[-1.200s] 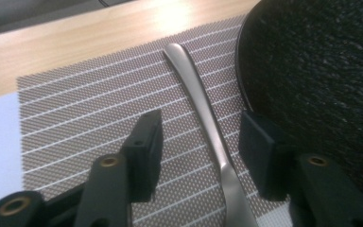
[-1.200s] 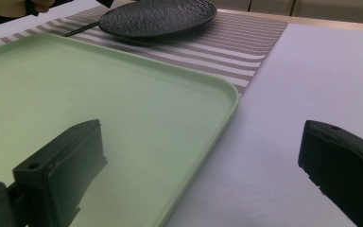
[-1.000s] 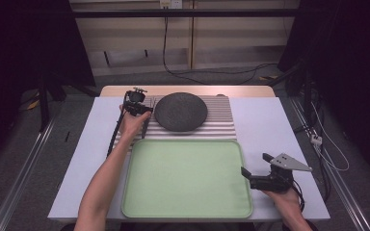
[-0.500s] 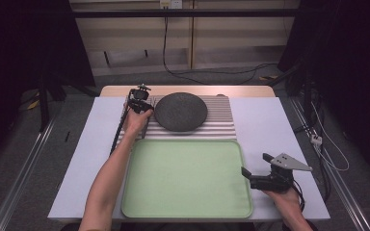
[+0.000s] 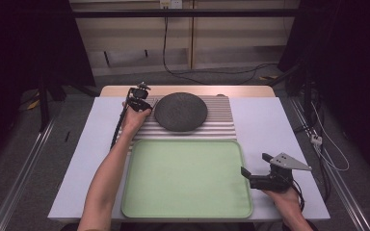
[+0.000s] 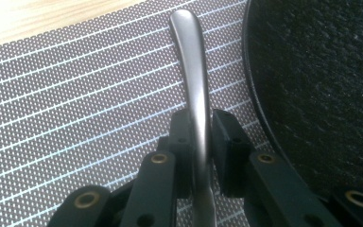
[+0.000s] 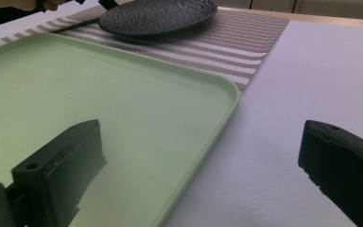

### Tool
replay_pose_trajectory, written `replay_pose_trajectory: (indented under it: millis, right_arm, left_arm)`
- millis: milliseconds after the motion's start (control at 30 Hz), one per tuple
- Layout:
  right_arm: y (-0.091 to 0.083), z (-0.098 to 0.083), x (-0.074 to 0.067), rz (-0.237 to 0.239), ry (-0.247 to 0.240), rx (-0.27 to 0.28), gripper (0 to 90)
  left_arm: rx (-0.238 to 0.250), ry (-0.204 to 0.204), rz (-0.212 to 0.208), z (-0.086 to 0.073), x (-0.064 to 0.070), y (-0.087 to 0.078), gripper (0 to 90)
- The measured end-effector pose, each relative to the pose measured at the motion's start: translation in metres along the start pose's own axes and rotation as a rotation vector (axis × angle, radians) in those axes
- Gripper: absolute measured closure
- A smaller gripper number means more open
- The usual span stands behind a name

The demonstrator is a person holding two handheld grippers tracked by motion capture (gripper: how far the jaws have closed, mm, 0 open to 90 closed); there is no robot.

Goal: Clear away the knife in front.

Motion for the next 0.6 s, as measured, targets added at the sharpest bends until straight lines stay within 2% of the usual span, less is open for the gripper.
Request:
replay_pose_trajectory:
  millis: [300, 500, 600]
  right_arm:
    - [0.001, -0.0005, 0.0, 0.0, 0.002, -0.006, 0.7]
    - [0.0015, -0.0005, -0.0003, 0.004, -0.002, -0.006, 0.7]
    - [0.0014, -0.0007, 0.0, 0.003, 0.0, -0.007, 0.7]
  left_arm:
    - [-0.003, 0.0, -0.003, 0.0009, -0.0001, 0.0007, 78.5]
    - [-0.007, -0.03, -0.022, 0.0009, -0.0004, 0.0005, 79.8]
    - [-0.011, -0.018, -0.01, 0.0005, -0.0003, -0.0001, 79.9]
Point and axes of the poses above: each handheld gripper's, and its own axes: y roughly forward along the jaws, z roughly out of its top, x roughly to its right, the point moved 7 cm from there along y, roughly forward along the jaws, and after that the axes turned 12 degrees about -y, right-handed, at the moved point
